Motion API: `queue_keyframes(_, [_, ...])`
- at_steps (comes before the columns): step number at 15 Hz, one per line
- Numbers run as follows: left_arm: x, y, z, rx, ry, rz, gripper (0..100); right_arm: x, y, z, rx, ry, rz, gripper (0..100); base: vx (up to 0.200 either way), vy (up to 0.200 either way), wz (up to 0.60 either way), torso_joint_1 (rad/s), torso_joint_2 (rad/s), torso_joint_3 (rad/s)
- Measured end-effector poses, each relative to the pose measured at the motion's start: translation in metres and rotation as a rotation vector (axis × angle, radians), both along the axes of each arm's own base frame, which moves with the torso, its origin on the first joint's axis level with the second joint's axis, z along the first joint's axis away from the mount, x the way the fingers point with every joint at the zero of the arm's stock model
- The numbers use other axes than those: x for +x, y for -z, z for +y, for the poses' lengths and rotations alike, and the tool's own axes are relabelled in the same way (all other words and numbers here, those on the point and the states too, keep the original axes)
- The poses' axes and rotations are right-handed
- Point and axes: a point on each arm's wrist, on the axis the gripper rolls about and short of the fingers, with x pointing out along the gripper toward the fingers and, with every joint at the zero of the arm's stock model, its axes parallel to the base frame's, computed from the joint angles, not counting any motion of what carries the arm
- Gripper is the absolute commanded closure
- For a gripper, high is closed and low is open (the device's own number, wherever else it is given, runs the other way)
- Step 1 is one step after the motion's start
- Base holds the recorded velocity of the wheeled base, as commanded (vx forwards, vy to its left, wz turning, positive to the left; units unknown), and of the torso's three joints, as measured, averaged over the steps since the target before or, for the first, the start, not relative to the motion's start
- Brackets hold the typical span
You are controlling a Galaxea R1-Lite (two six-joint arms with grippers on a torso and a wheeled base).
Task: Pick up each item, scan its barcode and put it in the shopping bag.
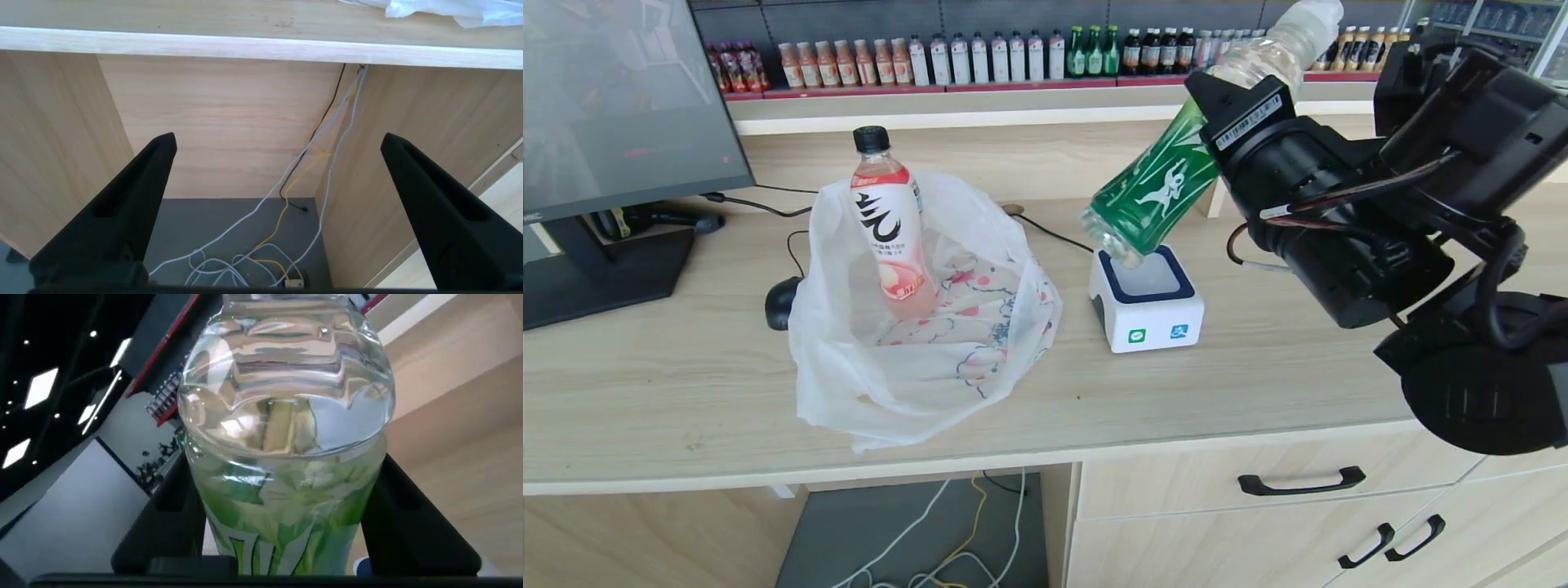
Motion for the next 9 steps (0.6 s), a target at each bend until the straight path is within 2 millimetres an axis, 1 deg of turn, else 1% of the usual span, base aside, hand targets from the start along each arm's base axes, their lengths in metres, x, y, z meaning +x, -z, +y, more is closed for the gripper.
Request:
queue_keyframes(5, [0.000, 0.000, 0.000, 0.000, 0.000, 0.000, 0, 0.017, 0.017, 0.001, 0.156, -0.012, 0.084, 100, 0.000, 0.000, 0.00, 0.000, 0.00, 0.000])
queue_keyframes(9, [0.000, 0.000, 0.000, 0.000, 0.000, 0.000, 0, 0.029, 0.023, -0.012, 0.280, -0.030, 0.117, 100, 0.000, 0.000, 0.00, 0.000, 0.00, 0.000])
